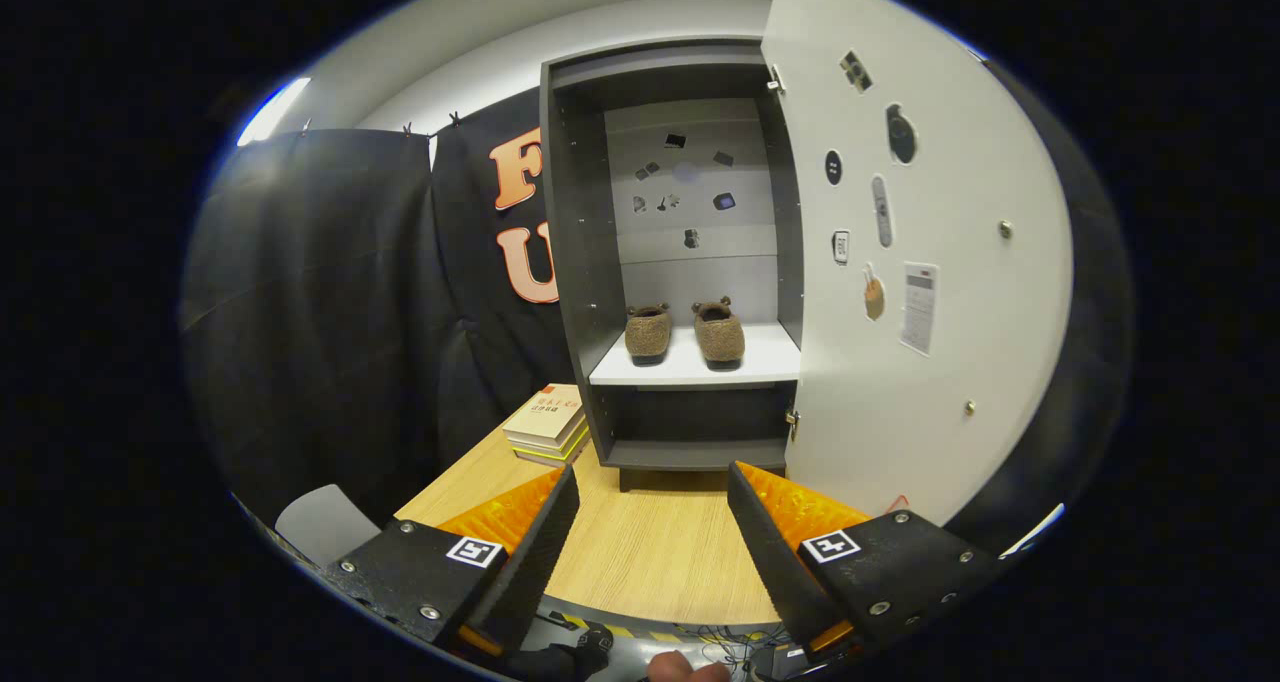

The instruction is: Open the shoe cabinet door, grab the shoes and put them into the shoe cabinet, then close the shoe cabinet door.

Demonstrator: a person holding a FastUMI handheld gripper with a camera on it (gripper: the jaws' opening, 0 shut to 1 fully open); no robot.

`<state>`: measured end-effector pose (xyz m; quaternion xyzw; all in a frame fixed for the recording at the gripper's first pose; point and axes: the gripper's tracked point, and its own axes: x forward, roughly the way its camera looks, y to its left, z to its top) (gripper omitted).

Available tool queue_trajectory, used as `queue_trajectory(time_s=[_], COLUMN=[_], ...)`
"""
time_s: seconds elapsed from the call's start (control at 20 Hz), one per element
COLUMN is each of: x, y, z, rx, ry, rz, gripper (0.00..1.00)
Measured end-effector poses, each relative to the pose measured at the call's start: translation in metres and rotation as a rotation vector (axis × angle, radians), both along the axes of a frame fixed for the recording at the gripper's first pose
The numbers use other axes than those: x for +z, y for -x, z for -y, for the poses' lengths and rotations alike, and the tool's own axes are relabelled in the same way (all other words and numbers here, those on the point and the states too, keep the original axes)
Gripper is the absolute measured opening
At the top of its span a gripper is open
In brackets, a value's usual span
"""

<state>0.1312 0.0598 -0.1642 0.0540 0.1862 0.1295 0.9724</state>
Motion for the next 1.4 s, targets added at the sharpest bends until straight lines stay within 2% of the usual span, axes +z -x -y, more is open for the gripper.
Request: queue_trajectory(time_s=[0.3, 0.5, 0.65, 0.85, 1.05, 1.25, 1.4], x=[0.018, 0.042, 0.046, 0.052, 0.052, 0.065, 0.069], y=[0.029, 0.018, 0.005, -0.003, -0.005, -0.014, -0.02], z=[0.085, 0.153, 0.188, 0.204, 0.204, 0.209, 0.21], rx=[-0.033, -0.113, -0.158, -0.143, -0.088, -0.105, -0.123], ry=[-0.021, -0.059, -0.038, -0.007, -0.006, -0.07, -0.052], rz=[0.034, 0.099, 0.117, 0.121, 0.109, 0.124, 0.14], gripper=[0.94, 0.93, 0.93, 0.94, 0.94, 0.94, 0.93])
